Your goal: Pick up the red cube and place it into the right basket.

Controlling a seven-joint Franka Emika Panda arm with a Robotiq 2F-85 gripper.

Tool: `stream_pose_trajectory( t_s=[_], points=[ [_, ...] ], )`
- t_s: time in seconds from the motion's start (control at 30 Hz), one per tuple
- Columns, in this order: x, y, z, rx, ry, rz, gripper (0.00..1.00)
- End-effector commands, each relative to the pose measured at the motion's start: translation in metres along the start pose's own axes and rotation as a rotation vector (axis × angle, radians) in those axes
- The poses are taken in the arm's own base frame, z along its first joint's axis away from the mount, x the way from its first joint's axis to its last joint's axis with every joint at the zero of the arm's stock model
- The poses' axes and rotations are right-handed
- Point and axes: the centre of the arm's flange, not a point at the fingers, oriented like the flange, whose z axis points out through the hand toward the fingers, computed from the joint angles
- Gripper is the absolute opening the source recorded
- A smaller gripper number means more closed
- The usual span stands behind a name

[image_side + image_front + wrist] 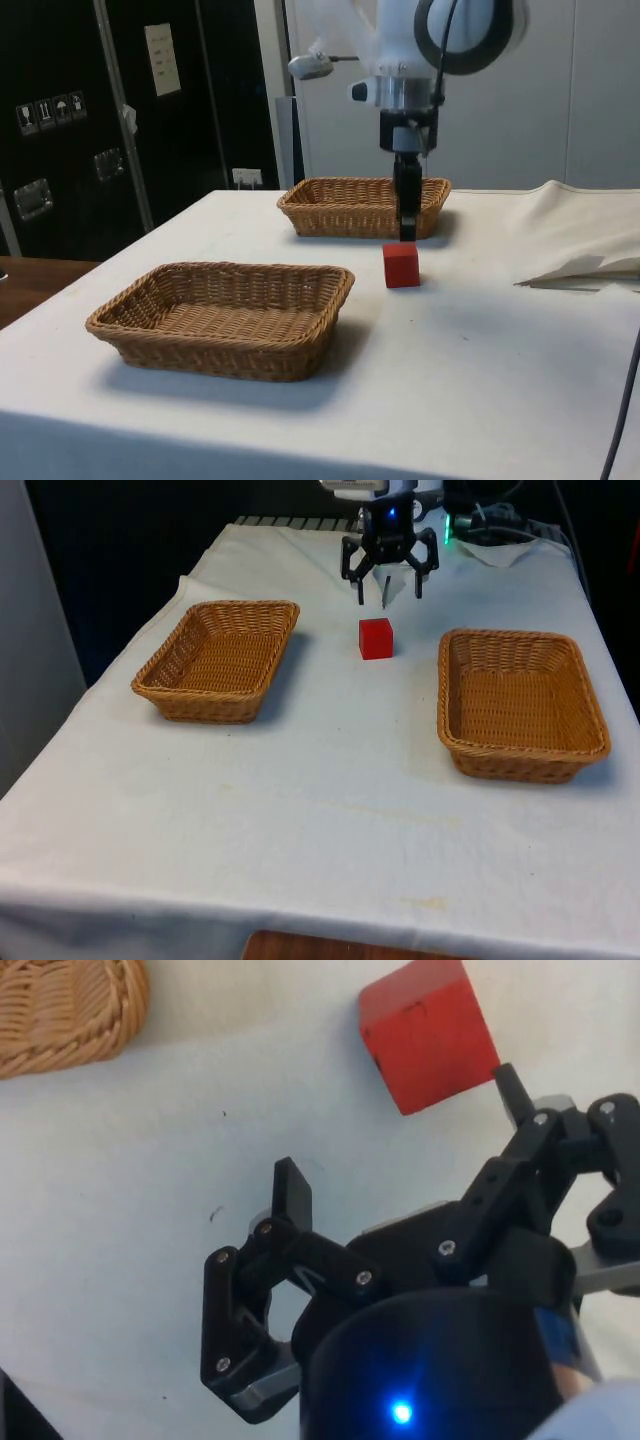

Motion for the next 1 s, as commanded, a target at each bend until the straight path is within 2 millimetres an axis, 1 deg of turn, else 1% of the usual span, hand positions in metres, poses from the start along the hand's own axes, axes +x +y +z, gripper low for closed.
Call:
stream_pose_trajectory(
  t_s=[0.0, 0.1, 0.13, 0.17, 0.27, 0.43, 0.47, 0.5, 0.63, 0.83, 0.87, 0.97],
  points=[
    [-0.001, -0.004, -0.002, 0.012, 0.017, 0.001, 1.0],
    [-0.002, -0.004, 0.004, 0.01, 0.012, 0.001, 1.0],
    [-0.001, -0.001, 0.008, -0.002, -0.005, 0.001, 1.0],
    [-0.002, -0.003, 0.005, 0.008, 0.013, 0.0, 1.0],
    [-0.002, -0.002, 0.009, 0.0, 0.011, -0.004, 1.0],
    [0.002, 0.003, 0.017, -0.018, 0.003, -0.014, 1.0],
    [0.0, 0.005, 0.019, -0.024, -0.012, -0.01, 1.0],
    [0.003, 0.003, 0.018, -0.021, 0.002, -0.016, 1.0],
    [0.008, 0.005, 0.025, -0.035, -0.008, -0.025, 1.0],
    [0.011, 0.011, 0.035, -0.057, -0.031, -0.03, 1.0],
    [0.012, 0.008, 0.033, -0.052, -0.018, -0.035, 1.0],
    [0.014, 0.009, 0.038, -0.06, -0.024, -0.042, 1.0]
  ],
)
